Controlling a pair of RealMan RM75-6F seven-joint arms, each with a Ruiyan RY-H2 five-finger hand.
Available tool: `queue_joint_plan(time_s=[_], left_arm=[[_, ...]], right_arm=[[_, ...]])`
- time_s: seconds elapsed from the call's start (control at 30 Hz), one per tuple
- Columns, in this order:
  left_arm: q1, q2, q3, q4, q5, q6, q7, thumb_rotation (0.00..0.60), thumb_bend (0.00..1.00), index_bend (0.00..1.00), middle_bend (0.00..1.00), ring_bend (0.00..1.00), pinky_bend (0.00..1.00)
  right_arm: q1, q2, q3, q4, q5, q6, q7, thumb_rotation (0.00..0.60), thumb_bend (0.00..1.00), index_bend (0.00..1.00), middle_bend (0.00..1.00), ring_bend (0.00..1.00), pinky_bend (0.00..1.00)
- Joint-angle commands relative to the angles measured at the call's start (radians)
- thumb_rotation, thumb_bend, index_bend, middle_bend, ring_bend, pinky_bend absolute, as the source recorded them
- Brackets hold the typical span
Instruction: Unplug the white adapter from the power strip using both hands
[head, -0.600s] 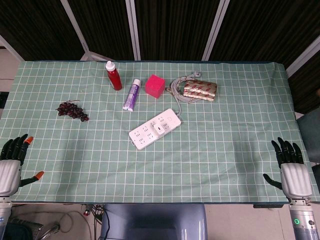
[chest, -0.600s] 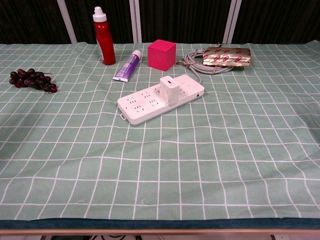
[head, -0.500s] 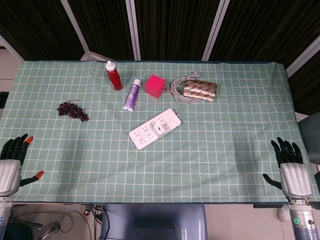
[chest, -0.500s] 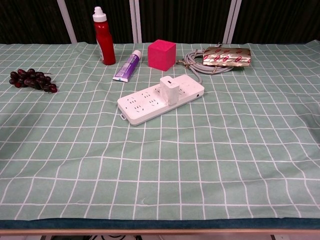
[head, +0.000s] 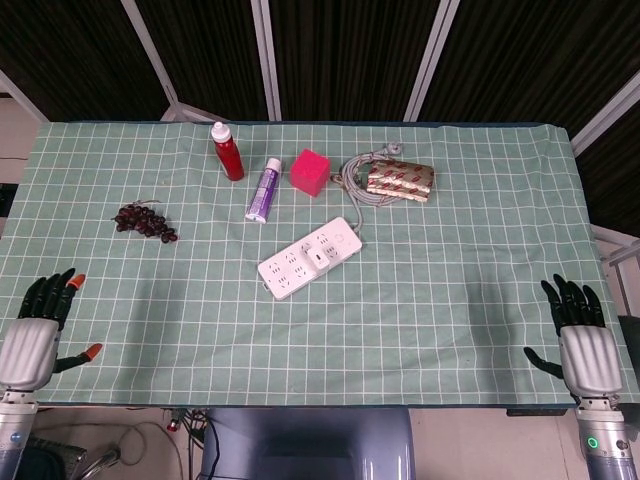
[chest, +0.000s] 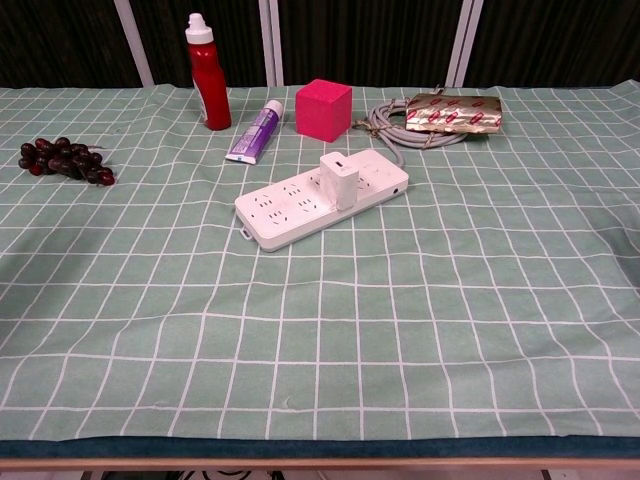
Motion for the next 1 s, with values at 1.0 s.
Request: queue_joint_plan(time_s=[1.0], left_arm=[[-0.533,-0.264,-0.159,-0.067,-0.286,-0.650,0.518,0.600,0.56,0.05,0.03,0.00,0.09]], right_arm=[[0.283,0.056,0.173,-0.279,0.183,-0.295,-0.394,0.600,0.20,0.00,0.00,0.00,0.00]])
